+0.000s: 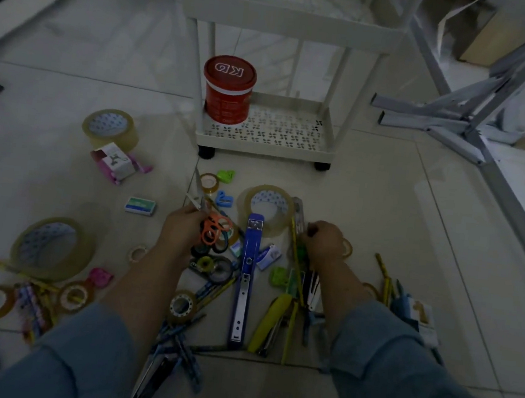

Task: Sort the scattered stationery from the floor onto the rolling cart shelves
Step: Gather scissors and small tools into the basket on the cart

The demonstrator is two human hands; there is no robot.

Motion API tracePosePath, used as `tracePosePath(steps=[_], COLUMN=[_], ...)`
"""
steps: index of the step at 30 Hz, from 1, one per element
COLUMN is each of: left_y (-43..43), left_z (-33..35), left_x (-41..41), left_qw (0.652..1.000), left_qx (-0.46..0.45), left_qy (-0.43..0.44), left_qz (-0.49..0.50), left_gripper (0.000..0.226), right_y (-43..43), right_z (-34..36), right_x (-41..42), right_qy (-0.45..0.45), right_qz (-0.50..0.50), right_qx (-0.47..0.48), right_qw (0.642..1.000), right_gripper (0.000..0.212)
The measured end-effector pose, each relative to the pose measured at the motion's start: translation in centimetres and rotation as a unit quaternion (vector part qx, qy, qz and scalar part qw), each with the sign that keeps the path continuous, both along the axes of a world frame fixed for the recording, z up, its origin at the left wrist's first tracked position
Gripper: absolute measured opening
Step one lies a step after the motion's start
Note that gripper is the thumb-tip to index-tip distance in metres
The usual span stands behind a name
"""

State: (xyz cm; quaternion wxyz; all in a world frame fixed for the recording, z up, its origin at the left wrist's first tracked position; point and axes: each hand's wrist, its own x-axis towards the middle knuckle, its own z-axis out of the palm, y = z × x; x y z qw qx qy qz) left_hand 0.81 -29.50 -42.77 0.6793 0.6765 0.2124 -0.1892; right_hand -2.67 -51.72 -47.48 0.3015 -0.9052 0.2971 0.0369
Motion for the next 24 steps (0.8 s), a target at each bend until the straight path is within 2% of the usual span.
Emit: tracePosePath(steps=[4, 9, 13, 16, 18, 24], left_y=[-0.3, -0.5, -0.2, 0.2, 0.4, 1.8], left_z=[-0.3, 0.1, 0.3, 0.9, 1.4, 1.5], left_x=[-0.3, -1.0, -1.4, -1.4, -1.2, -1.0], left_qw=[1.000, 0.998, 0.997, 0.997, 0.998, 0.998], left_qx=[0.019, 0.042, 0.052, 0.041, 0.029, 0.017], left_qy=[-0.001, -0.013, -0.021, -0.020, -0.018, -0.016], left_qz=[-0.008, -0.043, -0.056, -0.057, -0.058, -0.066], left_gripper=[0.031, 0.029, 0.027, 0.020, 0.015, 0.020], right_y=[0.3, 1.4, 1.9, 1.7, 2.0, 4.9], right_z=[-0.9, -2.0, -1.6, -0.6, -0.2, -0.7], right_x=[1.1, 0.9, 0.5, 0.3, -0.2, -1.6], right_qy=[0.076, 0.119, 0.135, 0.117, 0.110, 0.103], right_qz=[0.031, -0.005, -0.027, -0.062, -0.082, -0.122], right_qx=[-0.032, -0.113, -0.075, -0.025, -0.021, -0.041], right_qw=[0.996, 0.986, 0.988, 0.991, 0.990, 0.986], right_gripper=[0.026, 0.030, 0.037, 0.032, 0.029, 0.029])
